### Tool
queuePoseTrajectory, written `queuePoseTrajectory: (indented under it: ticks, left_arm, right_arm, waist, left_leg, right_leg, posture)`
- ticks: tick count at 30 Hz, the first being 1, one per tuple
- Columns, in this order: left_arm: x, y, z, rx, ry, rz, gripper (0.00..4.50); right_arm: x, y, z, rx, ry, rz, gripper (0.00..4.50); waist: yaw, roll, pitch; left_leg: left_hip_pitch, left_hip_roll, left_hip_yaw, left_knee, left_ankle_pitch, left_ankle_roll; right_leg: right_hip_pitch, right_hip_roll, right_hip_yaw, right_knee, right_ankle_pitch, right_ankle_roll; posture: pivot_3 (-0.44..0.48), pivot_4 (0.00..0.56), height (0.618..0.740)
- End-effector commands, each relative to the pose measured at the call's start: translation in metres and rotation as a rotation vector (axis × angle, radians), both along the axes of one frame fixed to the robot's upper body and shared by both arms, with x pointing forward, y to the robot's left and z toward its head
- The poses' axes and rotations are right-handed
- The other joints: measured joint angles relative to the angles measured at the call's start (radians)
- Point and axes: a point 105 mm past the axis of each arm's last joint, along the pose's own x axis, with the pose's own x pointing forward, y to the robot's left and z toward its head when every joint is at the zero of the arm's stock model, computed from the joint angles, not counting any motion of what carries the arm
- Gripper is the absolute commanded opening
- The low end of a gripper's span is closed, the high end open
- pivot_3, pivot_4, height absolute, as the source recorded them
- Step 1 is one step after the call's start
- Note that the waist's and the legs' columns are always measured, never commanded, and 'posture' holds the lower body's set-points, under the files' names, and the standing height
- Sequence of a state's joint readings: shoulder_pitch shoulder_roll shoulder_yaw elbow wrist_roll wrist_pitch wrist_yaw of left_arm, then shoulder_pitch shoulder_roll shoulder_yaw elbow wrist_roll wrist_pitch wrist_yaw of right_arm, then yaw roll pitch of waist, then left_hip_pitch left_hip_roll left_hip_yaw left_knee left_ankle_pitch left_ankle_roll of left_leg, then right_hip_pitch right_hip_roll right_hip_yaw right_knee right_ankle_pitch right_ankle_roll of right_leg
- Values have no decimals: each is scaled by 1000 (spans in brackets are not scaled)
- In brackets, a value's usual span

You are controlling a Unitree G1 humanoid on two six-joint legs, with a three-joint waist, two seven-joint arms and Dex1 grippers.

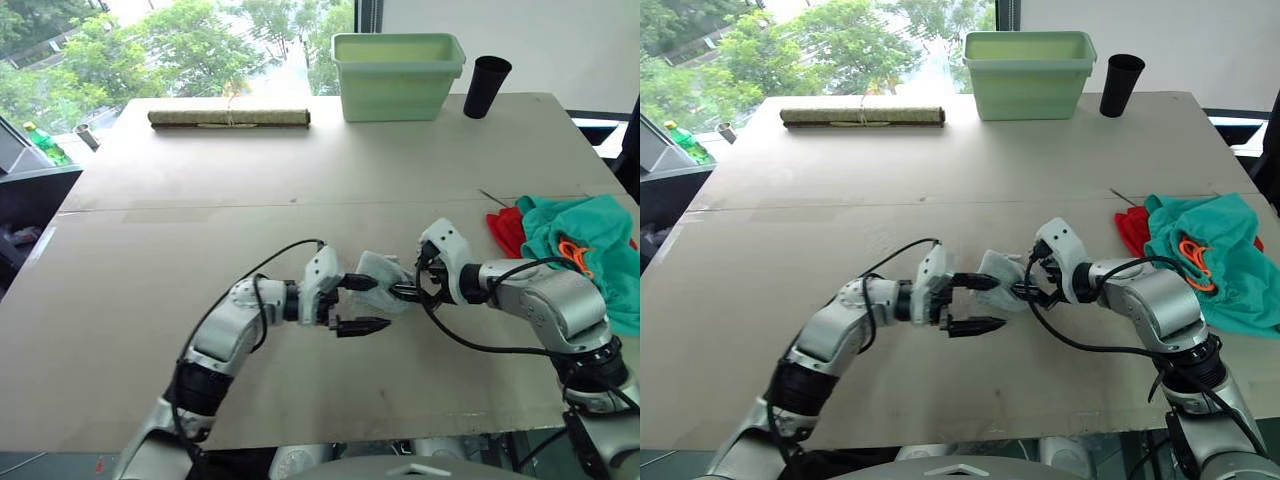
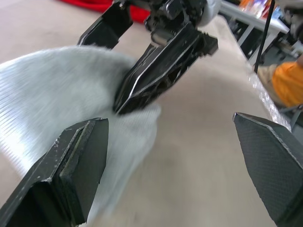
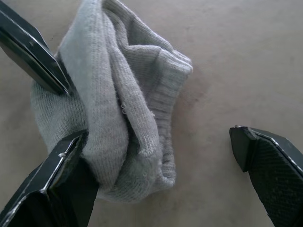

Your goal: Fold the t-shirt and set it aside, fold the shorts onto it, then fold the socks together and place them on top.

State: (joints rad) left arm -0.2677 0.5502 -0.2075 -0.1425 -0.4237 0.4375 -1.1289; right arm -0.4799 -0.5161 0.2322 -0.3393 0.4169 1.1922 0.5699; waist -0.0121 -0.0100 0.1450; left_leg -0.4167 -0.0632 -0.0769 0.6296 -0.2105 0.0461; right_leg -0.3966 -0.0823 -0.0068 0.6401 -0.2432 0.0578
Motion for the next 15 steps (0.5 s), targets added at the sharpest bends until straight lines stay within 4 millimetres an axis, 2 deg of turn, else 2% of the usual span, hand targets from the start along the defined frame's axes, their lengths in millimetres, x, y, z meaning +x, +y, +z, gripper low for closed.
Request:
queuePoseTrajectory:
  ticks: [1, 7, 11, 13, 14, 15]
  left_arm:
    - [-3, 6, 23, -39, -49, -4, 4500]
    - [-2, 23, 29, -21, -63, 63, 4500]
    - [-6, 31, 35, -59, -66, 113, 4500]
    - [-14, 37, 34, -65, -53, 127, 4500]
    - [-17, 39, 33, -58, -55, 130, 4500]
    - [-18, 40, 34, -64, -54, 138, 4500]
  right_arm:
    - [2, 9, 1, -15, -38, 63, 4453]
    - [12, 24, 9, -4, -137, 151, 4453]
    - [4, 34, -9, -61, -113, 291, 4453]
    - [3, 35, -25, -85, -67, 307, 4453]
    - [2, 34, -32, -97, -50, 315, 3910]
    - [-1, 33, -37, -102, -31, 324, 3578]
  waist:
    - [2, 0, 0]
    - [0, 0, 0]
    - [-2, 0, 1]
    - [-5, -1, 0]
    - [-5, -1, 0]
    - [-4, -1, 0]
  left_leg:
    - [0, 0, 0, 0, 0, 0]
    - [0, 0, 0, 0, 0, 0]
    - [0, 0, 0, 0, 0, 0]
    - [1, 1, 0, 0, 0, 0]
    - [1, 1, 0, -1, 0, 0]
    - [1, 1, 0, -1, 0, 0]
  right_leg:
    - [0, 0, 0, 0, 0, 0]
    - [0, 0, -1, 0, 0, 0]
    - [0, 1, -1, 0, 0, 0]
    - [0, 1, 0, 0, 0, 0]
    - [0, 2, 1, 0, 0, 0]
    - [0, 1, 1, 0, 0, 0]
  posture:
    - [0, 150, 731]
    - [0, 150, 731]
    - [0, 150, 731]
    - [0, 150, 731]
    - [0, 150, 731]
    - [0, 150, 731]
